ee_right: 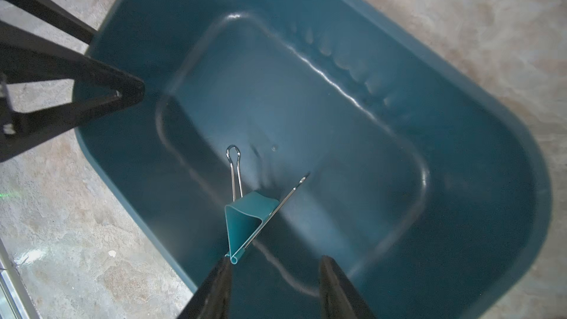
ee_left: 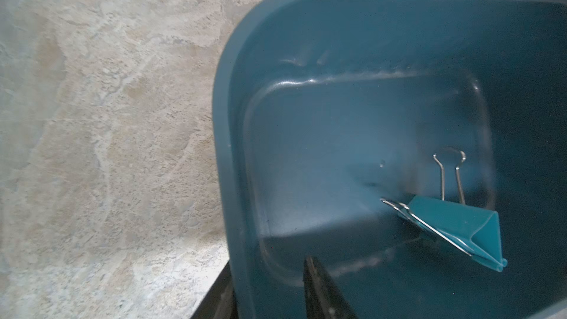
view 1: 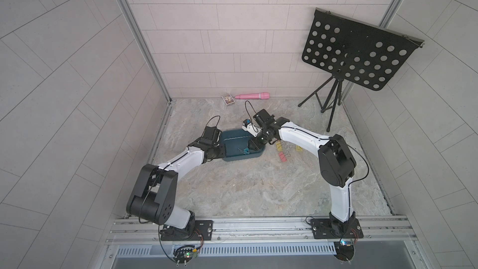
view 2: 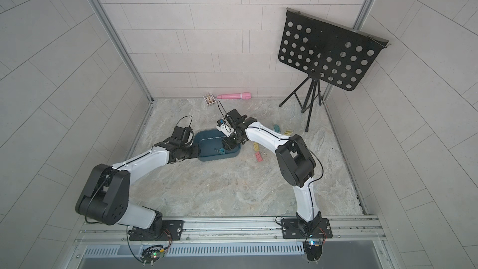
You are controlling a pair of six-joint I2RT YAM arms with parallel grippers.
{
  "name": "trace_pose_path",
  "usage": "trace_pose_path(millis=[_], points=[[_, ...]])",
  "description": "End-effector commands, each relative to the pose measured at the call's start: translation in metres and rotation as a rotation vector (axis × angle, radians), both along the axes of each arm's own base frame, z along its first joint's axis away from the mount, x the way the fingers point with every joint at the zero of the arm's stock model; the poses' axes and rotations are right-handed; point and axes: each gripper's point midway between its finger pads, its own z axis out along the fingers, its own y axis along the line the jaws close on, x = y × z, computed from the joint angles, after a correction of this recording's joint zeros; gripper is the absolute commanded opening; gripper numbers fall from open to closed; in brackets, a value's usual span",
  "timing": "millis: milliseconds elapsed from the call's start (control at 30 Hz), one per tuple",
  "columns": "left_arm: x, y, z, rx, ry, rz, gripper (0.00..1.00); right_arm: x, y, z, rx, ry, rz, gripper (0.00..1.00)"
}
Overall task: Take out the binder clips from the storage box
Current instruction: Adjust the binder clip in the storage box.
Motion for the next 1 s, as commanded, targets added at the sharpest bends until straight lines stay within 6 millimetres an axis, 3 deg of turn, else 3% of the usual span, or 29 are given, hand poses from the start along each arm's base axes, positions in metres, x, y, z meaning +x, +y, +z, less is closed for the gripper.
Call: trace_pose_path(millis=[0, 333, 967], points=[[-0.003, 0.004, -0.001, 0.007, 0.005, 0.01, 0.41, -0.006, 0.005, -0.003, -0.015, 0.027, 0.022, 0.5], [-0.004, 0.004, -0.002, 0.006, 0.008, 0.009, 0.41, -0.017, 0.016, -0.012, -0.041, 0.064, 0.067, 0.5], [-0.004, 0.004, 0.001, 0.005, -0.003, 0.008, 0.41, -0.017, 0.021, -0.03, -0.092, 0.101, 0.075, 0.51]])
